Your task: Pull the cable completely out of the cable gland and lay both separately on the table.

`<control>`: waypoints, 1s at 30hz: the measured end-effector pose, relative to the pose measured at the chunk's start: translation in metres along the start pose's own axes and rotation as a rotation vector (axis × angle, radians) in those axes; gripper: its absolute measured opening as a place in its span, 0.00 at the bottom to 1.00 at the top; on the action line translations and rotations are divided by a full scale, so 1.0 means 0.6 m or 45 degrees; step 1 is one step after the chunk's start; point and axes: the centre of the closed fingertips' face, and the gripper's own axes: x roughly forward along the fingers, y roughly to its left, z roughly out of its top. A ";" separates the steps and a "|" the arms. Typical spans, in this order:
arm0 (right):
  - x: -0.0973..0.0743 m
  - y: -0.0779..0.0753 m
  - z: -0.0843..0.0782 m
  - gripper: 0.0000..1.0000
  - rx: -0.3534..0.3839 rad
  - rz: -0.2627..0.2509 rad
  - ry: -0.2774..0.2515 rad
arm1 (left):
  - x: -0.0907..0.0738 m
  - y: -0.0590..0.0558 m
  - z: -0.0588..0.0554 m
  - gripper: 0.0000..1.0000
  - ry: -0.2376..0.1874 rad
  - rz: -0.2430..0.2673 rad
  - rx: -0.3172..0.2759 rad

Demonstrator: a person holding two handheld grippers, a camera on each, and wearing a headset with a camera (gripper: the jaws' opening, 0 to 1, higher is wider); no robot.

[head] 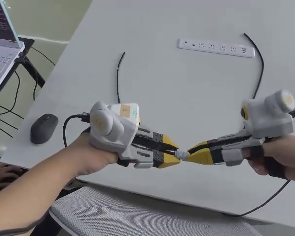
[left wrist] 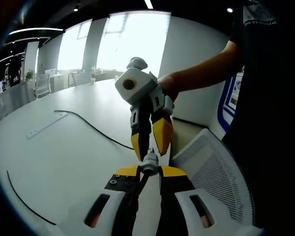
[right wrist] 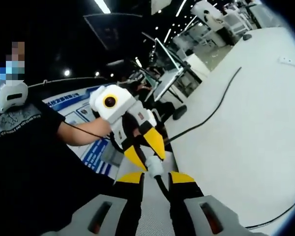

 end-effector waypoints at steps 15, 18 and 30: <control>0.000 -0.003 0.006 0.09 -0.084 -0.021 -0.050 | 0.006 0.001 -0.001 0.15 0.004 -0.002 -0.067; 0.001 -0.005 0.006 0.08 -0.270 -0.093 -0.020 | 0.006 0.001 -0.003 0.15 0.014 -0.001 -0.077; 0.008 0.000 0.000 0.07 -0.827 -0.332 0.136 | 0.003 -0.004 -0.006 0.15 -0.001 -0.019 -0.135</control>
